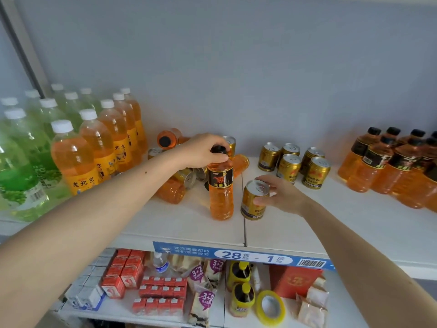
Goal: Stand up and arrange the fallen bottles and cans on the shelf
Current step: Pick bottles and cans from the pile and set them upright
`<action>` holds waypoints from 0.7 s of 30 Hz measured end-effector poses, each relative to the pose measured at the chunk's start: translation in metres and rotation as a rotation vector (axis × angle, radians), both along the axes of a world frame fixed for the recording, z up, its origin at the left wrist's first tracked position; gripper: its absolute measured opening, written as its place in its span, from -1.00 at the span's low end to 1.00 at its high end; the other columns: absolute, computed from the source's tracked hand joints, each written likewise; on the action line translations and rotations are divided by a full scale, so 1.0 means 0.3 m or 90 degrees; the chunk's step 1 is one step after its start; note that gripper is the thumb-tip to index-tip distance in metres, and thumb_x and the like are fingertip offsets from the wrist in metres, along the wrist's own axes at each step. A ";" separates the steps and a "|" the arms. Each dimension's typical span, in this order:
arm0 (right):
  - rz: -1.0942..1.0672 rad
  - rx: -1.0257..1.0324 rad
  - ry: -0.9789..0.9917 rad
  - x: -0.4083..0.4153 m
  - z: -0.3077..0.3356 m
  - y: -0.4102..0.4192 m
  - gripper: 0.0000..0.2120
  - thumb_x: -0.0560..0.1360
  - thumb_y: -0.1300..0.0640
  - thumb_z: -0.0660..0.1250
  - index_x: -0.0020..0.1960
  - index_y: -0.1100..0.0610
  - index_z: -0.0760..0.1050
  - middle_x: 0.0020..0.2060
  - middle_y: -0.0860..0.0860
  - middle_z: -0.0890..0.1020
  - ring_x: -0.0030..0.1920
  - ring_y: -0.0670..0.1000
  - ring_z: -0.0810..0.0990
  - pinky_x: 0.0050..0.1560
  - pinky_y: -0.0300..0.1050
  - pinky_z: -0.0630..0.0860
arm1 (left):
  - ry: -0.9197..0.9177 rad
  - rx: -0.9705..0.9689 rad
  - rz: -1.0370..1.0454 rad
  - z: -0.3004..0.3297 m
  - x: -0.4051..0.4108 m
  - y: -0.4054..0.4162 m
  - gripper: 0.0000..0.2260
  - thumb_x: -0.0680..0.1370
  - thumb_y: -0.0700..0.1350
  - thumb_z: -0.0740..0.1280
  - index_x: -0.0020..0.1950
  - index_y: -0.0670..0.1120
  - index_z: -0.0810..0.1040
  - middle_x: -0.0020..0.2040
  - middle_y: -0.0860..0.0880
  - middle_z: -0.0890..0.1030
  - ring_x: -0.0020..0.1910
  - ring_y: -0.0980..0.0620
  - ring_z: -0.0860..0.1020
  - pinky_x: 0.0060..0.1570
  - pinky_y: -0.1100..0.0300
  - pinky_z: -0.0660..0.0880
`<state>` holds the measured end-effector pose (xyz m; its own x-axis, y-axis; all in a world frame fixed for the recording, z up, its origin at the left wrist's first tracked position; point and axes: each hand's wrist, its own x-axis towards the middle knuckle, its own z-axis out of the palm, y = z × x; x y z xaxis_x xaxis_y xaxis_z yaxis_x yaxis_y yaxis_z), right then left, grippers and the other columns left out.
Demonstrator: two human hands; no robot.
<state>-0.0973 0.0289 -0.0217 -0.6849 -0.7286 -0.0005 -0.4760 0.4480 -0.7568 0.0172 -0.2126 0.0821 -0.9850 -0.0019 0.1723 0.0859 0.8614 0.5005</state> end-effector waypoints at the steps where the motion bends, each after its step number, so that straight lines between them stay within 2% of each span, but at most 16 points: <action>1: -0.010 0.007 0.010 0.000 0.002 -0.002 -0.48 0.32 -0.02 0.55 0.21 -0.12 0.42 0.10 -0.14 0.58 0.15 -0.06 0.55 0.11 -0.06 0.54 | 0.009 -0.002 0.003 -0.001 -0.002 0.004 -0.72 0.54 -0.04 0.34 0.24 -0.01 0.52 0.23 -0.02 0.54 0.07 0.07 0.47 -0.05 0.24 0.39; 3: -0.036 0.017 0.027 -0.002 0.010 -0.001 -0.50 0.33 0.00 0.55 0.21 -0.06 0.44 0.08 -0.10 0.59 0.12 -0.04 0.56 0.09 -0.04 0.55 | 0.025 -0.003 0.006 -0.006 -0.009 0.013 -0.72 0.53 -0.04 0.35 0.23 -0.04 0.53 0.21 -0.04 0.55 0.01 0.10 0.47 -0.13 0.28 0.38; 7: -0.101 0.043 0.100 -0.032 0.032 0.010 -0.56 0.36 -0.02 0.51 0.17 0.00 0.44 -0.01 -0.08 0.58 -0.04 -0.08 0.54 -0.18 -0.28 0.42 | 0.052 0.003 -0.003 -0.018 -0.025 0.037 -0.74 0.53 -0.05 0.35 0.19 -0.07 0.55 0.13 -0.05 0.58 -0.16 0.18 0.47 -0.25 0.32 0.39; 10: -0.167 0.084 0.154 -0.082 0.047 -0.002 -0.58 0.38 -0.06 0.49 0.12 0.11 0.48 -0.06 0.00 0.58 -0.09 -0.01 0.55 -0.25 -0.20 0.42 | 0.067 0.006 -0.023 -0.017 -0.035 0.052 -0.76 0.53 -0.08 0.35 0.17 -0.12 0.56 0.09 -0.04 0.60 -0.18 0.25 0.46 -0.24 0.37 0.37; 14: -0.243 0.141 0.202 -0.163 0.054 -0.054 -0.50 0.40 -0.12 0.43 0.17 0.20 0.45 0.12 0.12 0.48 0.00 0.10 0.52 -0.16 -0.11 0.41 | 0.075 0.005 -0.028 -0.018 -0.067 0.066 -0.75 0.52 -0.08 0.37 0.17 -0.11 0.56 0.04 0.02 0.59 -0.19 0.30 0.45 -0.26 0.41 0.33; 16: -0.267 0.217 0.298 -0.204 0.057 -0.084 -0.44 0.41 -0.21 0.38 0.19 0.19 0.46 0.19 0.14 0.48 0.16 0.16 0.46 0.01 -0.01 0.42 | 0.074 0.005 -0.023 -0.021 -0.088 0.071 -0.75 0.51 -0.07 0.37 0.17 -0.09 0.56 0.01 0.06 0.55 -0.18 0.29 0.45 -0.25 0.41 0.34; 18: -0.282 0.312 0.409 -0.242 0.059 -0.107 -0.40 0.40 -0.32 0.31 0.20 0.13 0.48 0.23 0.11 0.46 0.29 0.20 0.35 0.23 0.12 0.31 | 0.072 0.014 -0.021 -0.018 -0.111 0.075 -0.75 0.51 -0.07 0.37 0.17 -0.07 0.55 0.00 0.09 0.54 -0.13 0.22 0.50 -0.20 0.38 0.38; 21: -0.291 0.353 0.432 -0.296 0.056 -0.130 -0.38 0.38 -0.39 0.27 0.15 0.09 0.52 0.27 0.12 0.42 0.32 0.22 0.28 0.28 0.17 0.24 | 0.062 0.033 -0.013 -0.010 -0.147 0.077 -0.74 0.50 -0.06 0.38 0.17 -0.06 0.55 0.07 0.05 0.57 0.02 0.09 0.54 -0.03 0.24 0.47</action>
